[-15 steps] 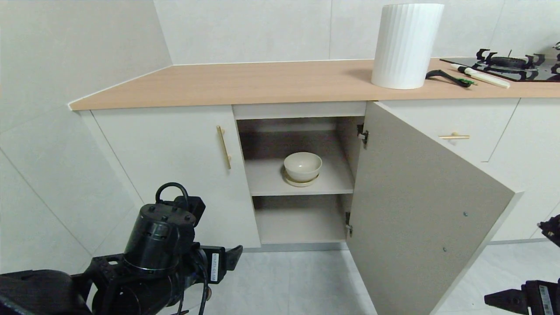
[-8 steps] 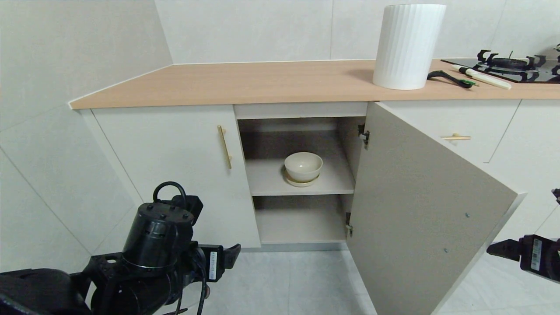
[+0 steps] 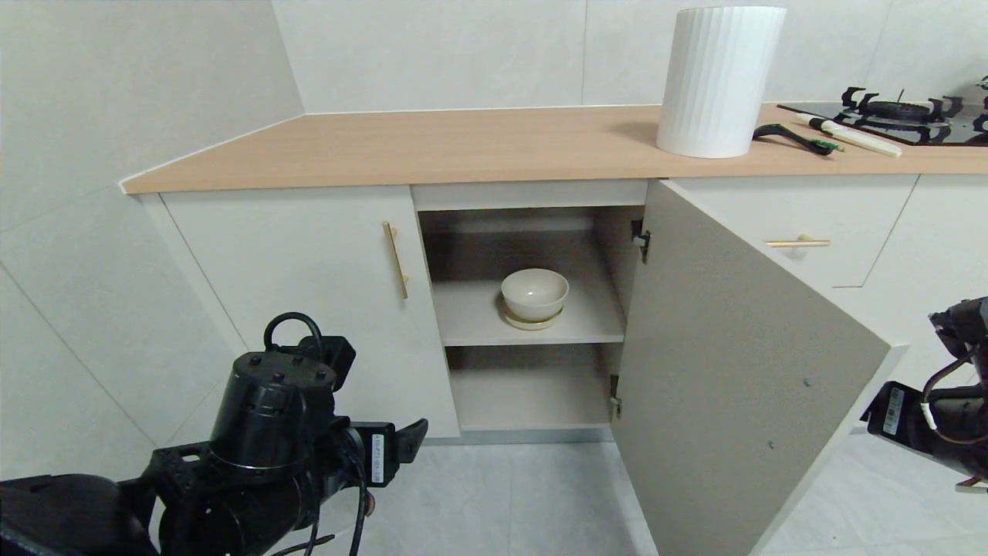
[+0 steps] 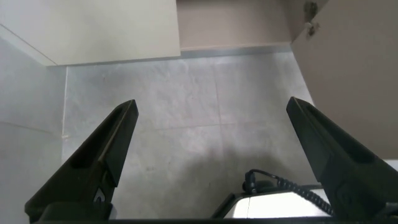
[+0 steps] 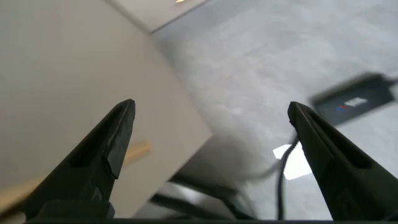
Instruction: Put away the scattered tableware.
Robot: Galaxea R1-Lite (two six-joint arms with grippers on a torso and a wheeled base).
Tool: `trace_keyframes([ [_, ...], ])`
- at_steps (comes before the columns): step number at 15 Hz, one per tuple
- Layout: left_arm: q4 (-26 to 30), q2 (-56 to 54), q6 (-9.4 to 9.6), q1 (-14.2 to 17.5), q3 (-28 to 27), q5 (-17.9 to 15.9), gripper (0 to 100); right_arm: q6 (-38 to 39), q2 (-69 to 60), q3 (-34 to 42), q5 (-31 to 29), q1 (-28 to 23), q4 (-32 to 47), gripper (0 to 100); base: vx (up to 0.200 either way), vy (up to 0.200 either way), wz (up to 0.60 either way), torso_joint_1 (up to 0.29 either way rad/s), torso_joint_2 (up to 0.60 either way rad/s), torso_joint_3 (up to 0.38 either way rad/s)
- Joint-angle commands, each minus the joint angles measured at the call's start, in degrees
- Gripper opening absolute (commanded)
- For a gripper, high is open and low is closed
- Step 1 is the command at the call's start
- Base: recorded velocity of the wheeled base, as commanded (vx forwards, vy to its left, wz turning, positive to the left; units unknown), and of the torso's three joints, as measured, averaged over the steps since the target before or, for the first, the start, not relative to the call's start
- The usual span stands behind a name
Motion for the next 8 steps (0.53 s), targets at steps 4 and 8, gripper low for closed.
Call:
trace_keyframes([
  [4,-0.9,0.0,0.06,0.0,0.3,-0.1,100,-0.4,2.8,-2.6,5.9,6.7,-1.7,100,0.000,0.000,0.00,0.000,0.00,0.000],
  [8,-1.1,0.3,0.06,0.1,0.7,-0.3,100,-0.4,12.5,-7.1,7.8,16.6,-6.0,100,0.000,0.000,0.00,0.000,0.00,0.000],
])
